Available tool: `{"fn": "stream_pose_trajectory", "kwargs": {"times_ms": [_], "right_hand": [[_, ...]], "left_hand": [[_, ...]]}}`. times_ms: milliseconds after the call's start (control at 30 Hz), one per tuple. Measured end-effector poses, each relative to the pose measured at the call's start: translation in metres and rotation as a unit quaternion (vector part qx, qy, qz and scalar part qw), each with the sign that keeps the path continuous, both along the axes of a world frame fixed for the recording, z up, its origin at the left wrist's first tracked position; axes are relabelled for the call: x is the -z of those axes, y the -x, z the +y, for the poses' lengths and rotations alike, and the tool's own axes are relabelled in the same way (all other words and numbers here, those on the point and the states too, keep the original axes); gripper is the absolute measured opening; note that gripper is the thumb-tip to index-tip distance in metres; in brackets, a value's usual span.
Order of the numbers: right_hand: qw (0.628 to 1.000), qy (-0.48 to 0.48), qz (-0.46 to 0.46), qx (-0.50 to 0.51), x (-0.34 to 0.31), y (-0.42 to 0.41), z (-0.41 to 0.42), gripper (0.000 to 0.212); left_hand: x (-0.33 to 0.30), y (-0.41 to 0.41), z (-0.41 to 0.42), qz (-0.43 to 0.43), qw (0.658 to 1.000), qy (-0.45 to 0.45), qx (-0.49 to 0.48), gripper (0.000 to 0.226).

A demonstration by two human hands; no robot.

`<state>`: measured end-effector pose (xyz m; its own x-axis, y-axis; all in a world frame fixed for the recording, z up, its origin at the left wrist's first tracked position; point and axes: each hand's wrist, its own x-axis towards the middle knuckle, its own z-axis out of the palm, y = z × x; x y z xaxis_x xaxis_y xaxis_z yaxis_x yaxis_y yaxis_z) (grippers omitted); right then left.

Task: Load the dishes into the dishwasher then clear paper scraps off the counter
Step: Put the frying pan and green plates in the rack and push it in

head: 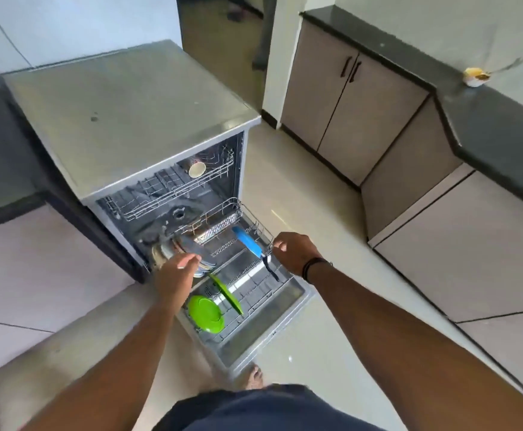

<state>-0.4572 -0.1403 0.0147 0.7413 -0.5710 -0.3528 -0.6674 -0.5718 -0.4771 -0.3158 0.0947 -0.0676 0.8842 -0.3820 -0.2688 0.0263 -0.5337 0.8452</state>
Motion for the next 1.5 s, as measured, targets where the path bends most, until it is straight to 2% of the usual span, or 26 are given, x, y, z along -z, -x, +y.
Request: {"fn": "stream_pose_trajectory", "kwargs": {"times_ms": [100, 200, 367, 533, 700, 800, 933, 1067, 1267, 1400, 1500], "right_hand": [[0.999, 0.02, 0.011, -0.044, 0.004, 0.004, 0.007, 0.024], [0.999, 0.016, -0.017, -0.039, 0.015, 0.006, 0.007, 0.023], [0.996, -0.002, -0.036, -0.08, 0.026, 0.0, -0.015, 0.025], [0.987, -0.003, -0.037, -0.153, 0.025, -0.011, -0.061, 0.026], [0.969, 0.003, -0.07, -0.235, 0.012, -0.019, -0.103, 0.024], [0.961, 0.008, -0.065, -0.269, 0.011, -0.016, -0.12, 0.022], [0.952, -0.009, -0.055, -0.302, 0.022, -0.017, -0.127, 0.014], [0.951, -0.048, -0.052, -0.3, 0.033, -0.017, -0.115, 0.019], [0.935, -0.013, -0.014, -0.355, 0.063, -0.022, -0.096, 0.025], [0.94, -0.018, 0.02, -0.339, 0.088, -0.031, -0.09, 0.027], [0.941, -0.019, 0.034, -0.336, 0.117, -0.034, -0.091, 0.024]], "left_hand": [[0.003, 0.032, 0.011, -0.016, 1.0, 0.014, -0.021, 0.022], [-0.004, 0.061, 0.02, -0.041, 0.999, 0.009, -0.014, 0.031], [-0.016, 0.07, 0.01, 0.015, 0.996, -0.032, -0.084, 0.028], [-0.017, 0.103, -0.031, -0.018, 0.987, -0.073, -0.142, 0.014], [-0.02, 0.145, -0.095, 0.0, 0.986, -0.096, -0.134, 0.029], [-0.029, 0.165, -0.123, -0.053, 0.984, -0.112, -0.127, 0.025], [-0.046, 0.178, -0.136, -0.091, 0.979, -0.145, -0.114, 0.032], [-0.045, 0.177, -0.125, -0.116, 0.969, -0.177, -0.128, 0.03], [-0.011, 0.168, -0.103, -0.053, 0.963, -0.221, -0.146, 0.041], [0.022, 0.165, -0.092, -0.012, 0.971, -0.196, -0.136, 0.035], [0.05, 0.157, -0.081, 0.052, 0.972, -0.194, -0.125, 0.027]]}}
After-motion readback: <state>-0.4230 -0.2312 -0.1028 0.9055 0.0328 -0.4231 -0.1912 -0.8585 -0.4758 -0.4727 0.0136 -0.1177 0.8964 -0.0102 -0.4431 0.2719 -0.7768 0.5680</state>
